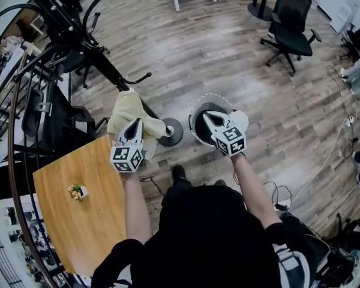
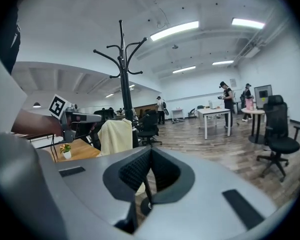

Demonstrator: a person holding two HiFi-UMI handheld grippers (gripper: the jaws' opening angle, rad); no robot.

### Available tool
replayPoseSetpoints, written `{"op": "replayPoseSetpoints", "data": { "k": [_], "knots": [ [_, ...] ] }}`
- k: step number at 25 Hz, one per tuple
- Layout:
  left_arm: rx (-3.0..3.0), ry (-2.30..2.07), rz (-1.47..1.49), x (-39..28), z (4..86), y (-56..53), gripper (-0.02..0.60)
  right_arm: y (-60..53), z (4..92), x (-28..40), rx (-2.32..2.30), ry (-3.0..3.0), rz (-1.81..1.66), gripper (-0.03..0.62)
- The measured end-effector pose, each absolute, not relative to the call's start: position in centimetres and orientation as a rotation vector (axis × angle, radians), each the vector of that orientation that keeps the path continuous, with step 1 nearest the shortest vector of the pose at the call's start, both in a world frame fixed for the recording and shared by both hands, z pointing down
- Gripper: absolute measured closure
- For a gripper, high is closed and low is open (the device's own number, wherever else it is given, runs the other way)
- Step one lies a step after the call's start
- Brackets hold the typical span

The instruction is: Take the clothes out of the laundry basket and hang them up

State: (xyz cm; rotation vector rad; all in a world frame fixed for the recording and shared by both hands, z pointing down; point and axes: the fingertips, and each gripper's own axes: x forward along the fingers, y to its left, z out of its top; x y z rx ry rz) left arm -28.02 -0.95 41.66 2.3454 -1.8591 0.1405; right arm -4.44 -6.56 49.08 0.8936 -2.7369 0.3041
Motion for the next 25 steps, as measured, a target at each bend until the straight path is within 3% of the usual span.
{"op": "replayPoseSetpoints", "data": {
  "k": [16,25],
  "knots": [
    [2.579,-1.504,0.197,-7.4,43.6,-2.3,0.548,-1.5,52.3,18.6,1.276,-2.559,0.43,0.586],
    [2.642,-1.357,0.276,-1.0,45.8,-1.4,0.546,0.6,54.9,25.7,1.412,-2.473,0.514,0.586]
  ]
}}
